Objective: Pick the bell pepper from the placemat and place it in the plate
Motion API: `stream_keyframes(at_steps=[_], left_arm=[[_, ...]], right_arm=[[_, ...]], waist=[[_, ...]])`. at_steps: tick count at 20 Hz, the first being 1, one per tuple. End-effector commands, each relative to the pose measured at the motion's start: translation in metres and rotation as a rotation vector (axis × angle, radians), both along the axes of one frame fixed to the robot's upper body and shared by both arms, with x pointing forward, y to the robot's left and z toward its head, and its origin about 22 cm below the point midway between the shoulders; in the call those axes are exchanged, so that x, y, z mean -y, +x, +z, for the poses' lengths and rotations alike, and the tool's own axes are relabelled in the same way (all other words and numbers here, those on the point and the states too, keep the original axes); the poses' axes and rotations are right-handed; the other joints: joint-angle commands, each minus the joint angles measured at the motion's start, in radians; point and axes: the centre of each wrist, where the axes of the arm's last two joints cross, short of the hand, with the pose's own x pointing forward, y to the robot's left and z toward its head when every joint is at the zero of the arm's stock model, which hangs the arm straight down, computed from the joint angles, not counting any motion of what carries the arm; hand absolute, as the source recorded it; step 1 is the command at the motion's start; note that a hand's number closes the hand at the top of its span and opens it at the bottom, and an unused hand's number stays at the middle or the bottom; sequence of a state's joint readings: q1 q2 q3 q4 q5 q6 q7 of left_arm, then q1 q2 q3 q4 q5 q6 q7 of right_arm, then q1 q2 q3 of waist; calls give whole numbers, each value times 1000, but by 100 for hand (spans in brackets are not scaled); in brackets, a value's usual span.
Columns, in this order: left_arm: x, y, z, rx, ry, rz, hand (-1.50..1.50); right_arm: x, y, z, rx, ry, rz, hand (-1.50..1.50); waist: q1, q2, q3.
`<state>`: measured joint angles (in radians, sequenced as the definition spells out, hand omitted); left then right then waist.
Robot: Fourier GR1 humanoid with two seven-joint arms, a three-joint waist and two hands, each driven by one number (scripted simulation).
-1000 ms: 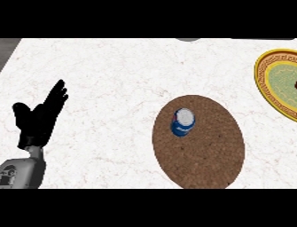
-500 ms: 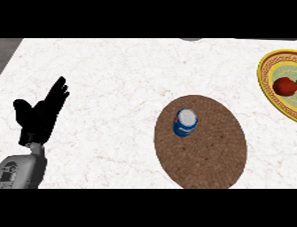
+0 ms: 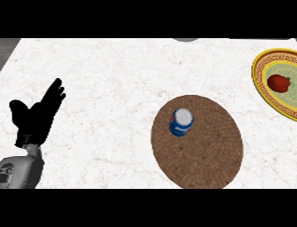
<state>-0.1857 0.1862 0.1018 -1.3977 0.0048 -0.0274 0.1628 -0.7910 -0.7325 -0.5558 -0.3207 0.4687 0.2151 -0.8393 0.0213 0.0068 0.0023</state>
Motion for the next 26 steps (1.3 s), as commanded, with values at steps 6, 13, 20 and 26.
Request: stream_keyframes(at_steps=[6,13,20,26], left_arm=[[0,11,6,14,6,8,0],[11,-1,9,19,-1,-23,0],[6,-7,5,20,-8,-25,0],[12,-3,9,12,-28,-40,0]], right_arm=[[27,-19,4,-232,367,118,-150],[51,-44,6,-163,371,123,-150],[78,-72,17,-159,350,90,-150],[74,-75,2,-145,316,45,-150]], waist=[[-5,5,0],[11,8,2],[14,10,4],[20,12,5]])
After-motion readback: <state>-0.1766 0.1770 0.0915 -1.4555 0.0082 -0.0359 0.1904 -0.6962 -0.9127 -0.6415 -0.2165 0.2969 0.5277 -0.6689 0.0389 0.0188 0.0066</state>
